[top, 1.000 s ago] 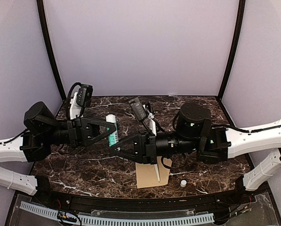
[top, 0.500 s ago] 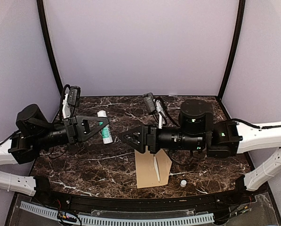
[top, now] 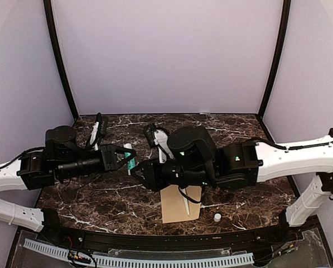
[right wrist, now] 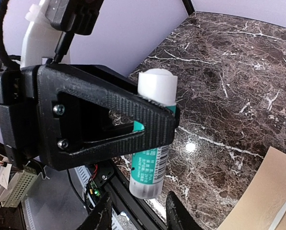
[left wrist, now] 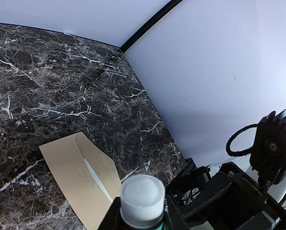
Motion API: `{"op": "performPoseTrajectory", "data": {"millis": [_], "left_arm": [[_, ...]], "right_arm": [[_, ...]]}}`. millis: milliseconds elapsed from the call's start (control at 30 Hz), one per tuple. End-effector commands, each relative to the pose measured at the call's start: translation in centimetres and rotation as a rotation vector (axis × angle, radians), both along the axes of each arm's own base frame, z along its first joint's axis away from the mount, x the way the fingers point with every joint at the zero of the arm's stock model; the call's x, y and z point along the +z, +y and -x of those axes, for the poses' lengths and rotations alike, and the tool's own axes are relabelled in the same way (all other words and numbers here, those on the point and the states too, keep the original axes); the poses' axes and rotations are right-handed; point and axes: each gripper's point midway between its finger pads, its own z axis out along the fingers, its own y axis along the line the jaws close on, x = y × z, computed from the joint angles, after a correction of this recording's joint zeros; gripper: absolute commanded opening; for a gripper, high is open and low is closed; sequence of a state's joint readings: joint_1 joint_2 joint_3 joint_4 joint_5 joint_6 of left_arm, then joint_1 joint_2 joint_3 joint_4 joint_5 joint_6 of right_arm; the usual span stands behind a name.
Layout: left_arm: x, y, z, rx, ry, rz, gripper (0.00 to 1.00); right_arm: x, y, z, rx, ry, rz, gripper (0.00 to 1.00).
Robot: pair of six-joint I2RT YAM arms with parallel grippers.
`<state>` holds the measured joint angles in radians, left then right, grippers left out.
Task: Place the letter into the envelope and seal it
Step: Unscrew the solid glue.
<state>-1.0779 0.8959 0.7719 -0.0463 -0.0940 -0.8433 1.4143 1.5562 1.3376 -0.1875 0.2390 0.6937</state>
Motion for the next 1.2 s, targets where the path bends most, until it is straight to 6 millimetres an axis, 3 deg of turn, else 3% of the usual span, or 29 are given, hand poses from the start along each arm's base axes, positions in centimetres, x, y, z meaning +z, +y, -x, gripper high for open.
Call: {"op": "performPoseTrajectory", "data": {"millis": [0,200,367,600,1000,1167], "left_arm": [[1.4,-0.2,-0.2,0.007,-0.009,0.044,0.00],[1.5,-0.5,-0.1,-0.008,-0.008,0.051,0.00],[1.6,-0.6,0.0,-0.016,-0.008,0.055,0.00],[2.0,-0.9,0.2,-0.033,-0.015,0.079,0.00],[2.0,-1.1,0.5,-0.052,-0.014,0.085,0.00],[2.1,-1.2,0.6,-0.060,-0.014,0.091,0.00]], "right_arm": [[-0.3,0.3,-0.3,-0.043,-0.019,0.059,0.34],[-0.7,0.6,-0.6,-0.052,-0.026,0.099,0.33],[-0.8,1.1,-0.6,-0.048,-0.028,0.107,0.41],[-1.2,1.7,-0.5,-0.037,-0.026,0.124,0.40],[-1.1,2.3,-0.5,-0.030,-0.030,0.099,0.26],[-0.6,2.2,-0.4,-0.026,-0.031,0.073,0.14]]}}
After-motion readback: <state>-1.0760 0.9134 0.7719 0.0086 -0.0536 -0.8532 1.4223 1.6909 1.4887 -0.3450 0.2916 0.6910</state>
